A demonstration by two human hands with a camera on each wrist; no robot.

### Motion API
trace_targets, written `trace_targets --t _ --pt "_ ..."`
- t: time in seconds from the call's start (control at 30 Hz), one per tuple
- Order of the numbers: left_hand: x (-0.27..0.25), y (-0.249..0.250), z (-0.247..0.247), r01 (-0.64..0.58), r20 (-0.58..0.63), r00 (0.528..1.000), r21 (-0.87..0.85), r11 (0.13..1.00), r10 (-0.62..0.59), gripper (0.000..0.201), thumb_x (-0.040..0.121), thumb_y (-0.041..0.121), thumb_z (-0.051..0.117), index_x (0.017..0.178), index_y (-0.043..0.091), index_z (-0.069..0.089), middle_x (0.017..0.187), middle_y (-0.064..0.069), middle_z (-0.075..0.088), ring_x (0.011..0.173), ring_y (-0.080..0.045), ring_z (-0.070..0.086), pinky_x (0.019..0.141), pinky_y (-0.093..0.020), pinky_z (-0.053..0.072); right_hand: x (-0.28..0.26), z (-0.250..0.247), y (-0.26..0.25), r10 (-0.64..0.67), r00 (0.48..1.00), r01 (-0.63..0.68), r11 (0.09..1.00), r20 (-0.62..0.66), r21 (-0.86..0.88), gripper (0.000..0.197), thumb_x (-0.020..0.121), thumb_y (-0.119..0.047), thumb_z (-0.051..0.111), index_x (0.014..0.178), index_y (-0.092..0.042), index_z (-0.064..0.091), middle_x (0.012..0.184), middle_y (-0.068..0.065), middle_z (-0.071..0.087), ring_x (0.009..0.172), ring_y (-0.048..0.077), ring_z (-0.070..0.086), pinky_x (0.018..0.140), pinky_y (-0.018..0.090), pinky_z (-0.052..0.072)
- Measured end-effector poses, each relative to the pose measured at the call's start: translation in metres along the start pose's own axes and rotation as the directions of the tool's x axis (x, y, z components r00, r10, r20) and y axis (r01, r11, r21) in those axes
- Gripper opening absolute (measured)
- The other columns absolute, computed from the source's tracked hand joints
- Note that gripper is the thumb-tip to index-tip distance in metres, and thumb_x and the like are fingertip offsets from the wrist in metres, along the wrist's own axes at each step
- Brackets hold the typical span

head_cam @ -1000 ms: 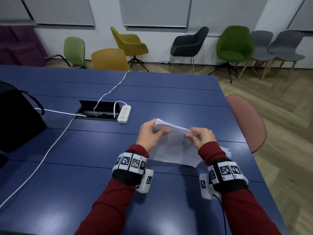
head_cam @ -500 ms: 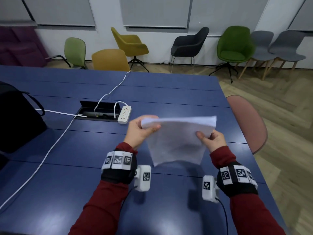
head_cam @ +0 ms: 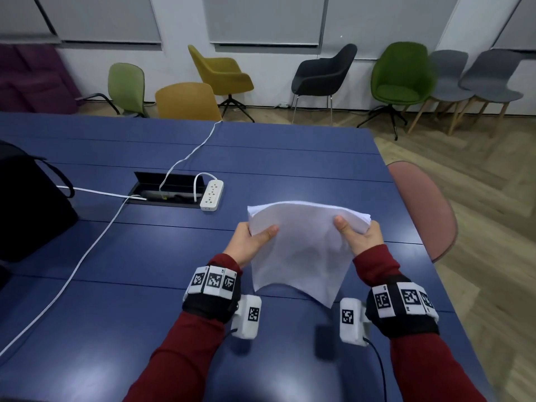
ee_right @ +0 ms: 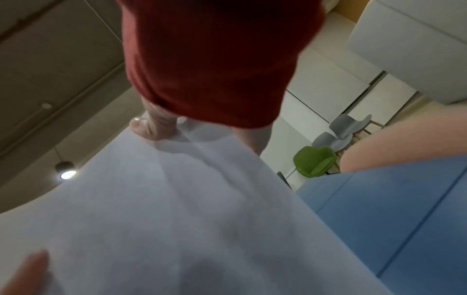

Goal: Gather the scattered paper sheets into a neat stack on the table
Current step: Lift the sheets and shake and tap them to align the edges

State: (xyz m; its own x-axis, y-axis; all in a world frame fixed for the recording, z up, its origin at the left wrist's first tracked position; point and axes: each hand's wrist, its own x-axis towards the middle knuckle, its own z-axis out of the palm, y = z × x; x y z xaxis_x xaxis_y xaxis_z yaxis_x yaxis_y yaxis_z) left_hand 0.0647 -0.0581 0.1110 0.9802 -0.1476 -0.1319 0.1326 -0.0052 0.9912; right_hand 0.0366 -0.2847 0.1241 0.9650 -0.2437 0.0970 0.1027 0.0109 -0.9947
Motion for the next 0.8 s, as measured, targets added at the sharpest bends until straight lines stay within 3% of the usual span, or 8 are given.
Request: trace_targets --t 0.03,0.13,0.23,0.37,0.47,0.57,0.67,0.8 --pt "-0.001 0.006 -0.001 -0.034 -0.011 0.999 -0.008 0.999 0.033 0.020 0.088 0.014 0.061 0.102 0.001 0.068 0.083 -0.001 0.071 0.071 -0.007 0.068 0.076 -0.029 0.054 0.000 0.000 -0.001 -0.017 1.000 0.017 1.000 -0.002 0.005 0.051 0.066 -0.039 0.070 0.071 0.011 0.060 0.074 0.011 0.053 0.071 0.020 0.049 0.068 0.034 0.042" --pt "-0.006 0.015 -0.002 -0.111 0.003 0.994 -0.019 0.994 0.111 0.047 0.093 0.038 0.046 0.099 -0.001 0.070 0.098 -0.012 0.070 0.086 -0.017 0.063 0.080 -0.033 0.049 -0.001 -0.001 -0.002 -0.032 0.998 0.034 0.998 0.058 -0.043 0.014 0.082 -0.019 0.067 0.070 -0.013 0.067 0.068 0.001 0.063 0.068 0.014 0.057 0.067 0.027 0.047" --pt "-0.010 0.017 0.004 -0.119 0.001 0.993 -0.017 0.993 0.119 0.066 0.081 0.060 0.036 0.101 0.011 0.074 0.112 -0.009 0.072 0.095 -0.015 0.067 0.083 -0.029 0.052 -0.002 -0.001 0.005 -0.040 0.996 0.047 0.994 0.074 -0.096 0.018 0.089 -0.013 0.059 0.084 -0.026 0.071 0.071 -0.019 0.074 0.072 -0.005 0.066 0.073 0.013 0.053" --pt "-0.008 0.022 0.009 -0.171 -0.049 0.984 -0.006 0.985 0.171 0.073 0.074 0.068 0.037 0.101 0.012 0.075 0.106 -0.005 0.075 0.089 -0.014 0.068 0.075 -0.024 0.053 -0.003 0.003 -0.006 -0.093 0.992 0.104 0.984 0.085 -0.142 0.021 0.091 -0.013 0.055 0.086 -0.024 0.073 0.079 -0.016 0.075 0.082 0.002 0.067 0.080 0.017 0.051" --pt "-0.009 0.031 0.012 -0.225 -0.045 0.974 -0.048 0.973 0.223 0.057 0.077 0.059 0.042 0.099 0.018 0.075 0.091 -0.008 0.074 0.081 -0.019 0.061 0.072 -0.030 0.048 -0.004 0.003 -0.018 -0.135 0.987 0.143 0.986 0.091 -0.082 0.020 0.091 -0.012 0.055 0.087 -0.021 0.073 0.079 -0.016 0.075 0.081 0.000 0.067 0.078 0.014 0.051" --pt "-0.009 0.024 0.012 -0.256 -0.016 0.967 -0.061 0.965 0.255 0.039 0.078 0.034 0.063 0.103 0.006 0.073 0.096 -0.002 0.074 0.089 -0.010 0.067 0.079 -0.021 0.052 -0.004 0.005 -0.010 -0.083 0.994 0.088 0.992 0.064 -0.086 0.018 0.088 -0.009 0.059 0.086 -0.021 0.072 0.078 -0.013 0.074 0.079 0.000 0.067 0.077 0.013 0.051" --pt "0.001 -0.003 0.011 -0.107 -0.046 0.993 0.041 0.993 0.109 0.023 0.080 0.004 0.071 0.102 0.001 0.068 0.093 -0.007 0.070 0.079 -0.009 0.066 0.080 -0.028 0.051 -0.005 0.011 0.015 0.121 0.992 -0.125 0.983 -0.039 -0.131 0.003 0.084 -0.012 0.065 0.083 -0.014 0.067 0.085 0.006 0.068 0.080 0.019 0.063 0.079 0.030 0.049" --pt "0.008 -0.042 0.001 0.082 -0.035 0.996 0.146 0.986 -0.078 0.028 0.078 -0.006 0.068 0.105 -0.001 0.064 0.101 -0.013 0.065 0.080 -0.011 0.063 0.084 -0.034 0.050 -0.001 0.015 0.028 0.210 0.959 -0.242 0.957 -0.191 -0.161 0.010 0.083 -0.018 0.066 0.083 -0.012 0.058 0.089 0.011 0.062 0.085 0.023 0.058 0.082 0.031 0.045"
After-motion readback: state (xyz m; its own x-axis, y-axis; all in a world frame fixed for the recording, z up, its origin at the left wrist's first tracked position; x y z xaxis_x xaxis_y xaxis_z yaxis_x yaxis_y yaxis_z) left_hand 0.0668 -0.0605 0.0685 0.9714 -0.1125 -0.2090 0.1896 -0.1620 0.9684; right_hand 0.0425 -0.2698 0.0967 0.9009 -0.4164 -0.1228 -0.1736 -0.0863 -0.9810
